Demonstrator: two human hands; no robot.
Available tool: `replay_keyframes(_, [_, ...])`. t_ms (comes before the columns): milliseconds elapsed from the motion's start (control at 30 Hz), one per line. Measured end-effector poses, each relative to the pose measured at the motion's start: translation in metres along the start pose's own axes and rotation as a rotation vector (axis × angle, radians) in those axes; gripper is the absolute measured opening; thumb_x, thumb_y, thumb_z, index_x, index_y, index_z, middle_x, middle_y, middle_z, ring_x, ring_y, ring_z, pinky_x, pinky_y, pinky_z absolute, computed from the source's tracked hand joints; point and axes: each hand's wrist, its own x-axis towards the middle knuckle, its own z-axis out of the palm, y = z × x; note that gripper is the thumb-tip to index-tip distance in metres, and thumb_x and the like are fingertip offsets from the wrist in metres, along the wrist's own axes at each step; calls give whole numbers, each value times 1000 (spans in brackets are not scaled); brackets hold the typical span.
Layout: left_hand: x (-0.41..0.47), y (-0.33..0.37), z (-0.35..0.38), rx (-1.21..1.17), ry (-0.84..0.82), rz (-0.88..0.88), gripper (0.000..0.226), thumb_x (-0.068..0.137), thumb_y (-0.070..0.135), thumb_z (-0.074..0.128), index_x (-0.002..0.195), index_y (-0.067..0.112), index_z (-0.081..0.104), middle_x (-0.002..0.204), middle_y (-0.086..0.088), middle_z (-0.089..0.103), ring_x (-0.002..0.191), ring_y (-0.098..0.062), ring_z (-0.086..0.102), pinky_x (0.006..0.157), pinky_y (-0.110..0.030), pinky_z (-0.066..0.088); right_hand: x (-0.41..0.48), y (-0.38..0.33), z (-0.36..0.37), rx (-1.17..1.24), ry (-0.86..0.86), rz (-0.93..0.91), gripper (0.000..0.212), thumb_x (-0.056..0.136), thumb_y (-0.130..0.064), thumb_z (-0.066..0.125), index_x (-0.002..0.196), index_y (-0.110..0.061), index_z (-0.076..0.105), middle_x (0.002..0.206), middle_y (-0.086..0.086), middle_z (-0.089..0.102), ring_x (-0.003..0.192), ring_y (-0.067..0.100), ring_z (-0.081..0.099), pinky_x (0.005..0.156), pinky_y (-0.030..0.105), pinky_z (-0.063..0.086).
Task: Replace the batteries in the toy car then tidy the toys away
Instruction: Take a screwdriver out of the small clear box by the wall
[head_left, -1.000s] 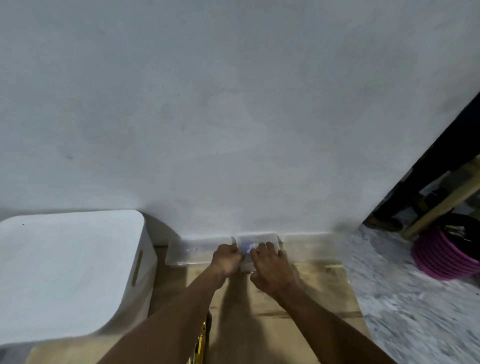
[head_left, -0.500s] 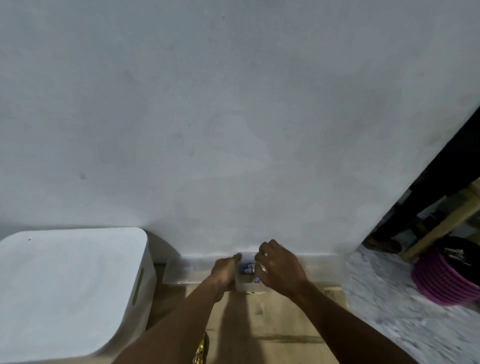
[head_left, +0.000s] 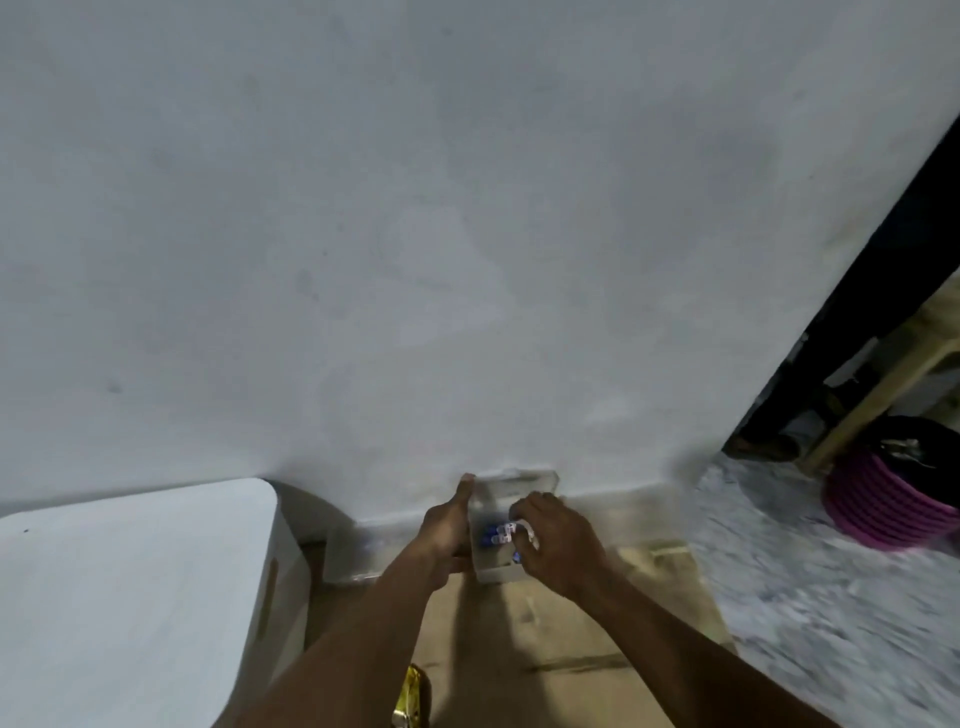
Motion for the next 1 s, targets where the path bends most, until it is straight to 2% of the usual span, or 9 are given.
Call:
replay_keyframes(33, [1, 0, 0, 2, 2, -6, 76, 87, 76, 47, 131, 14, 53, 128, -15, 61, 107, -37, 63, 84, -46, 56, 1, 0, 4, -30, -107, 22, 25, 82, -29, 48, 95, -18, 67, 95, -2, 67, 87, 22, 64, 72, 31, 54])
replay_keyframes(100, [1, 0, -2, -5, 1, -12, 82, 84, 78, 48, 134, 14, 53, 132, -16, 60, 110, -38, 63, 88, -48, 56, 8, -2, 9, -121, -280, 69, 27, 86, -31, 49, 104, -18, 66, 106, 0, 68, 98, 24, 63, 83, 37, 53])
replay_keyframes(233, [2, 1, -2, -6, -22, -5, 67, 89, 73, 45, 118, 14, 60, 117, -15, 68, 101, -36, 68, 85, -46, 58, 18, -5, 21, -190, -463, 95, 33, 94, -33, 46, 119, -20, 63, 121, 3, 67, 107, 25, 62, 92, 36, 49])
replay_keyframes(400, [3, 0, -2, -3, -36, -9, 54, 92, 69, 44, 108, 20, 59, 110, -9, 67, 103, -35, 66, 87, -46, 57, 10, 3, 41, -294, -518, -31, 70, 90, -40, 8, 123, -11, 62, 126, 10, 62, 114, 28, 55, 99, 42, 49])
replay_keyframes(500, [4, -1, -2, 0, -24, -7, 56, 92, 70, 44, 111, 19, 59, 115, -11, 67, 105, -36, 66, 91, -48, 56, 9, -2, 39, -393, -600, -42, 63, 93, -36, 16, 108, -9, 70, 114, 10, 68, 111, 26, 57, 95, 42, 51])
replay_keyframes(600, [3, 0, -2, -10, -12, -10, 54, 92, 70, 45, 103, 19, 61, 107, -11, 69, 100, -34, 67, 84, -45, 58, 9, -2, 46, -346, -608, -45, 76, 88, -43, 1, 123, -7, 58, 132, 13, 54, 120, 30, 45, 104, 46, 40])
replay_keyframes(733, [3, -1, -2, -17, -11, -12, 57, 91, 70, 46, 112, 18, 60, 114, -12, 68, 103, -35, 66, 81, -44, 58, 8, -5, 42, -300, -574, 30, 44, 101, -37, 28, 122, -13, 59, 140, 11, 45, 118, 32, 48, 97, 48, 46])
replay_keyframes(900, [3, -4, -3, -37, -10, -8, 70, 88, 72, 49, 128, 15, 58, 126, -13, 65, 108, -35, 65, 83, -44, 59, 9, -8, 41, -246, -627, 46, 43, 106, -32, 26, 129, -10, 55, 137, 15, 54, 122, 33, 51, 101, 46, 44])
replay_keyframes(1000, [2, -4, -4, -51, -15, -2, 70, 89, 71, 49, 131, 15, 57, 130, -13, 63, 109, -35, 64, 77, -41, 59, 13, -9, 40, -187, -661, 77, 45, 106, -38, 25, 120, -14, 61, 126, 13, 62, 108, 31, 61, 95, 41, 48])
